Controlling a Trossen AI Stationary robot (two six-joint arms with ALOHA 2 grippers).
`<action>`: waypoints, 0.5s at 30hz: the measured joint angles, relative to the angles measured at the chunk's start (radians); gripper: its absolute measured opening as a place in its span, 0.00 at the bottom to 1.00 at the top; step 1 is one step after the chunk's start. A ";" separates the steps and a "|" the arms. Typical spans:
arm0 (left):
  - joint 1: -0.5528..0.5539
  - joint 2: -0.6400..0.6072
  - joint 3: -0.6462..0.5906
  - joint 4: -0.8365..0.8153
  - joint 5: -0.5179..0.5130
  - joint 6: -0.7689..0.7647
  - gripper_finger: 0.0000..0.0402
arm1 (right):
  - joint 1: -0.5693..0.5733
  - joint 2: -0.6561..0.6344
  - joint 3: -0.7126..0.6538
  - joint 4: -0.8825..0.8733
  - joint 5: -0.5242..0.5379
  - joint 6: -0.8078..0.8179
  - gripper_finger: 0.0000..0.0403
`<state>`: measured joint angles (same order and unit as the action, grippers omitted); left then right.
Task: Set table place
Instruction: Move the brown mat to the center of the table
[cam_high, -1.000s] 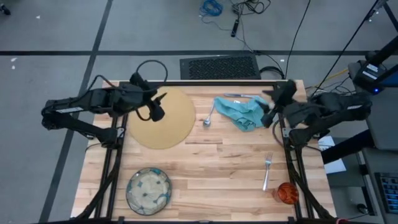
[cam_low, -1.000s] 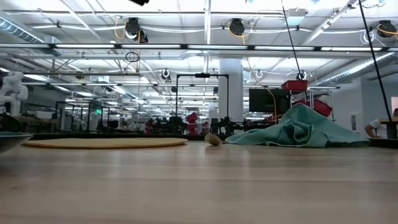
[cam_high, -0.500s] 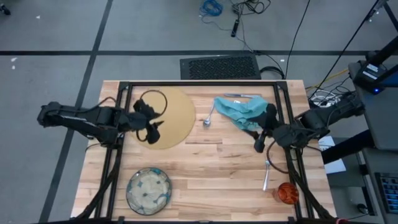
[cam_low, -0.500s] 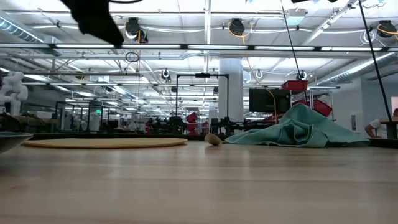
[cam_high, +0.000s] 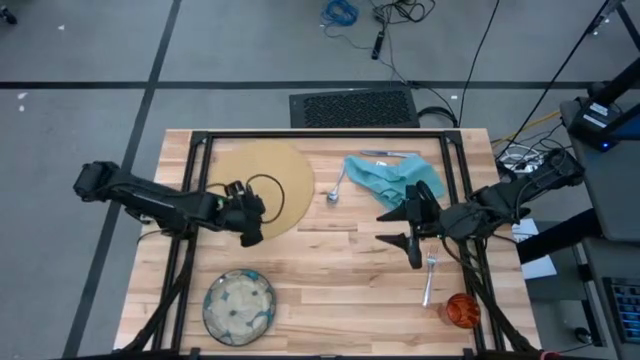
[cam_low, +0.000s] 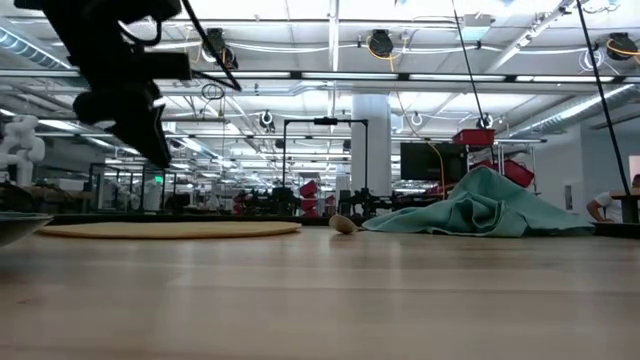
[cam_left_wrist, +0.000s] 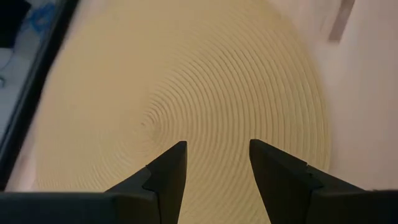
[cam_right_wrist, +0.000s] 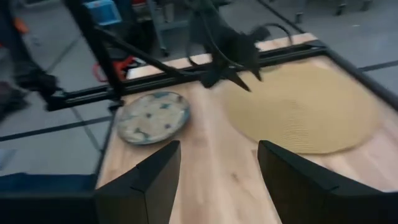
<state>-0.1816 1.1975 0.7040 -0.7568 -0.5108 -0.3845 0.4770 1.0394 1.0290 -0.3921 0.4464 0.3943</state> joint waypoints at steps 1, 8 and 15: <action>-0.008 0.018 0.000 0.001 0.001 -0.003 0.40 | 0.000 0.004 0.000 0.011 -0.014 0.000 0.52; -0.084 0.097 0.000 0.065 0.048 -0.064 0.40 | 0.000 0.049 0.000 0.011 -0.053 0.013 0.52; -0.214 0.160 0.000 0.102 0.066 -0.183 0.40 | 0.000 0.090 0.000 0.015 -0.062 0.013 0.52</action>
<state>-0.3961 1.3572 0.7040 -0.6552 -0.4443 -0.5680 0.4770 1.1292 1.0290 -0.3775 0.3847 0.4072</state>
